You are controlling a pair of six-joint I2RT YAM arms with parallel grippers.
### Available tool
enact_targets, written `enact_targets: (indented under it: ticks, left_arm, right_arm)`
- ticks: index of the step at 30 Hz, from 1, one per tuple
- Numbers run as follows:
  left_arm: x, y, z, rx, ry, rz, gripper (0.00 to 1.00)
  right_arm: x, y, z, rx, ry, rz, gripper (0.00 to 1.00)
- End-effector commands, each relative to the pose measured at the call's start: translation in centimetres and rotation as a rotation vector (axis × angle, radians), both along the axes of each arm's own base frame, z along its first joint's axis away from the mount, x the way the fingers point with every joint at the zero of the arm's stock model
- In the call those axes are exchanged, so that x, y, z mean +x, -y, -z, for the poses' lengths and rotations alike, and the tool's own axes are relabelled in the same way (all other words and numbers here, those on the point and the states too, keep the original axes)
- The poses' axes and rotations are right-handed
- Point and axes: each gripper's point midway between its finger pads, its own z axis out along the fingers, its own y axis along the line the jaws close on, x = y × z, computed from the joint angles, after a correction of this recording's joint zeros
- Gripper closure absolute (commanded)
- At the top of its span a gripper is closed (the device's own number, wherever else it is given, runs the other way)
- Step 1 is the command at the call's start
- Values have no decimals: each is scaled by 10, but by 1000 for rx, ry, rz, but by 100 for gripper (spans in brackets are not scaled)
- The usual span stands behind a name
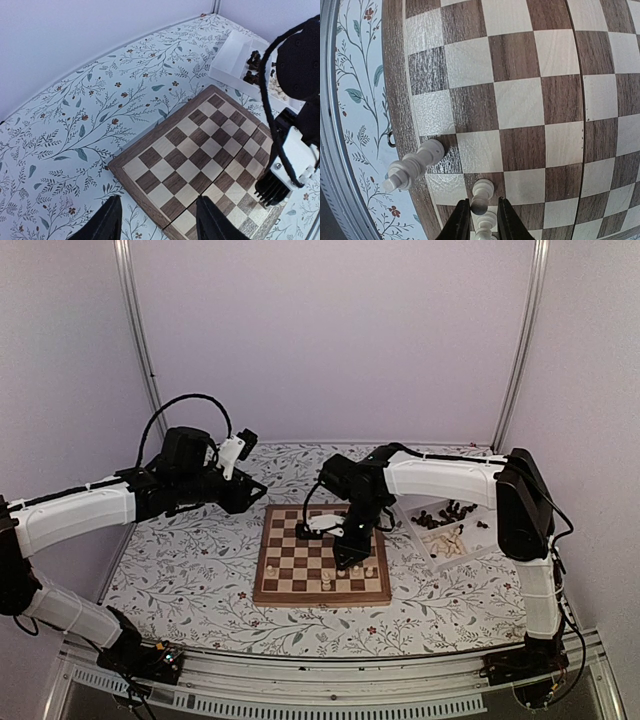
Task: Set up the chess pieces on the board
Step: Place the chess piece on the chessboard, then pick up the chess piece from the storage box.
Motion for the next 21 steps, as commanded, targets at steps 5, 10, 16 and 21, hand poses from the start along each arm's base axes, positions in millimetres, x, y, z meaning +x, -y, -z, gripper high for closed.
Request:
enact_targets:
  ticks: [5, 10, 16, 21]
  left_arm:
    - [4, -2, -13, -14, 23, -3, 47]
    - [5, -2, -10, -12, 24, -8, 47]
    - [6, 5, -15, -61, 44, 13, 48]
    - [6, 14, -22, -104, 35, 14, 48]
  right_arm:
    - [9, 5, -24, 16, 60, 6, 76]
    - [53, 45, -64, 103, 127, 152, 74]
    - [118, 175, -87, 160, 198, 519, 71]
    - [118, 256, -64, 179, 131, 743, 71]
